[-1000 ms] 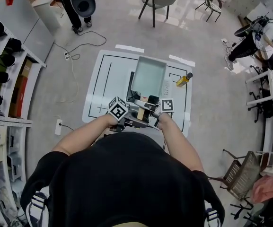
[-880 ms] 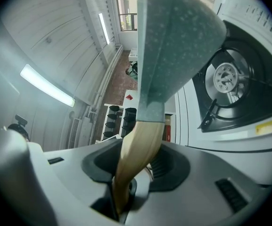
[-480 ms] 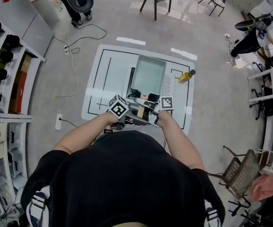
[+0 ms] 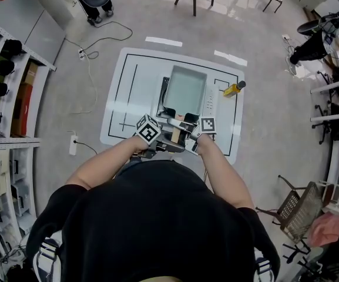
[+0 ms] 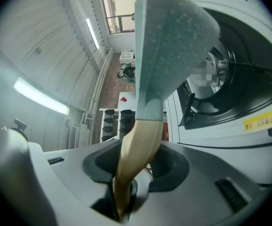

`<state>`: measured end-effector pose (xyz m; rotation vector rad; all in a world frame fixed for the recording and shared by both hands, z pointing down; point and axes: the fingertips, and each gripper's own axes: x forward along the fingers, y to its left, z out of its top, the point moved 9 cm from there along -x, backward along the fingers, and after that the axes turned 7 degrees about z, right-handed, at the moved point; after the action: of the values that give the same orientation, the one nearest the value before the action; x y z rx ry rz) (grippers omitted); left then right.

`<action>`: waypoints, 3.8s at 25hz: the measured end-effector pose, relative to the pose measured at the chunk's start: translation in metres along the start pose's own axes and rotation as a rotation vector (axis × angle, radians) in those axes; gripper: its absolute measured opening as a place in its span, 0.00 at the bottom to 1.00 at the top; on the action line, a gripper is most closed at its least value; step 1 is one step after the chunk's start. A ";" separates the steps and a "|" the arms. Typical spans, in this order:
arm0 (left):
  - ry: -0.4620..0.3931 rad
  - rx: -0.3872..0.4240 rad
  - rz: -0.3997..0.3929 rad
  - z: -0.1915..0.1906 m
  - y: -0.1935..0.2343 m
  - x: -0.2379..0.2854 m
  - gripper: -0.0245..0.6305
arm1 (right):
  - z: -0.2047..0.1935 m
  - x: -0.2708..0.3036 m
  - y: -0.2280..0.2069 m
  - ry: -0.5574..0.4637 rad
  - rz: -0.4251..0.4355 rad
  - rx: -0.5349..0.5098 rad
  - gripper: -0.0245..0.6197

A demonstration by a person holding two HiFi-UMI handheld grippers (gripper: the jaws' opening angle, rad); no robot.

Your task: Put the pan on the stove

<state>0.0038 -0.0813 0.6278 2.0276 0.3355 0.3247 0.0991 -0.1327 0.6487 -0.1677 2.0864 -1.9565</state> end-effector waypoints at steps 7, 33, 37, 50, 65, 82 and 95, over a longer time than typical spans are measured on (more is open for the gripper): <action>-0.004 -0.023 -0.007 -0.007 0.008 0.003 0.28 | -0.004 -0.003 -0.011 -0.015 -0.003 0.041 0.27; 0.003 -0.045 -0.008 -0.017 0.024 0.007 0.28 | -0.007 -0.008 -0.032 0.013 -0.051 0.033 0.27; 0.005 -0.044 -0.006 -0.022 0.026 0.007 0.28 | -0.009 -0.006 -0.033 0.033 -0.058 0.018 0.27; -0.008 -0.052 -0.003 -0.027 0.037 0.009 0.28 | -0.010 -0.006 -0.044 0.067 -0.110 0.022 0.28; -0.017 -0.059 0.008 -0.036 0.045 0.013 0.28 | -0.012 -0.008 -0.053 0.085 -0.137 0.032 0.26; -0.017 -0.079 -0.006 -0.038 0.050 0.015 0.27 | -0.014 -0.011 -0.058 0.067 -0.105 0.054 0.26; -0.010 -0.106 -0.020 -0.038 0.051 0.014 0.26 | -0.012 -0.011 -0.060 0.065 -0.069 0.031 0.26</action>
<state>0.0081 -0.0679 0.6920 1.9203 0.3263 0.3136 0.0997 -0.1232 0.7105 -0.1743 2.1163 -2.0594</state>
